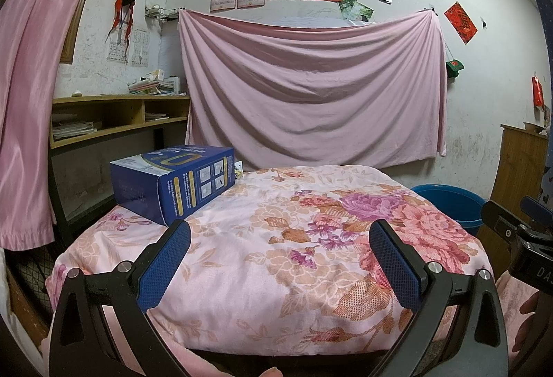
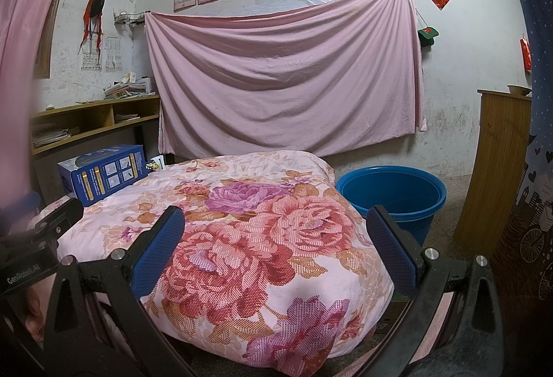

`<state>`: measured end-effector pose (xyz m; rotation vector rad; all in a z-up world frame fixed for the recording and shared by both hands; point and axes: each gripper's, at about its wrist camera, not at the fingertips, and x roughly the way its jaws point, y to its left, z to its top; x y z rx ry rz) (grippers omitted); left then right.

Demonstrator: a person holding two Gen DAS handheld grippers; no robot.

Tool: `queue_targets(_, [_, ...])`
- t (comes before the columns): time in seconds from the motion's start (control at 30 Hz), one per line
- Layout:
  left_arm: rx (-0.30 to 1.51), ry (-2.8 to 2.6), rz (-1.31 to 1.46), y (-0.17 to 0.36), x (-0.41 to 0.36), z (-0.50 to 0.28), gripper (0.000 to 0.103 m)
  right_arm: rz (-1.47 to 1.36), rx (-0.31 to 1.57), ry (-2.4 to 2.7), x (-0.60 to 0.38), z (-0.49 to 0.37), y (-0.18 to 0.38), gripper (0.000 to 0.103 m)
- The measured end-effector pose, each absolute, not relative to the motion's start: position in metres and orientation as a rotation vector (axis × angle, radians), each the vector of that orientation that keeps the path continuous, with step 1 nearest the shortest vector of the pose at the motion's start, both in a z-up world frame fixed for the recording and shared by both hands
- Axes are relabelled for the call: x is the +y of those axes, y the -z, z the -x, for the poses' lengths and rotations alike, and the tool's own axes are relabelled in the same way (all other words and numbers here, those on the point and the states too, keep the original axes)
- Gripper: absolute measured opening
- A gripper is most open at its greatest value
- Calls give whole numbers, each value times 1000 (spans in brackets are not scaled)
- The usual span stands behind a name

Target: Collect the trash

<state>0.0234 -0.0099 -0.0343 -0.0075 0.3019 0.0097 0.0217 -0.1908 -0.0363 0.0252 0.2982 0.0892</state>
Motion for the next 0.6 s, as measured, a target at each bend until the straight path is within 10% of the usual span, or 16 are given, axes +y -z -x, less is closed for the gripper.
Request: queue_targets(0.6, [302, -31, -10, 38, -6, -25, 101, -24, 304, -91, -185, -21, 39, 103])
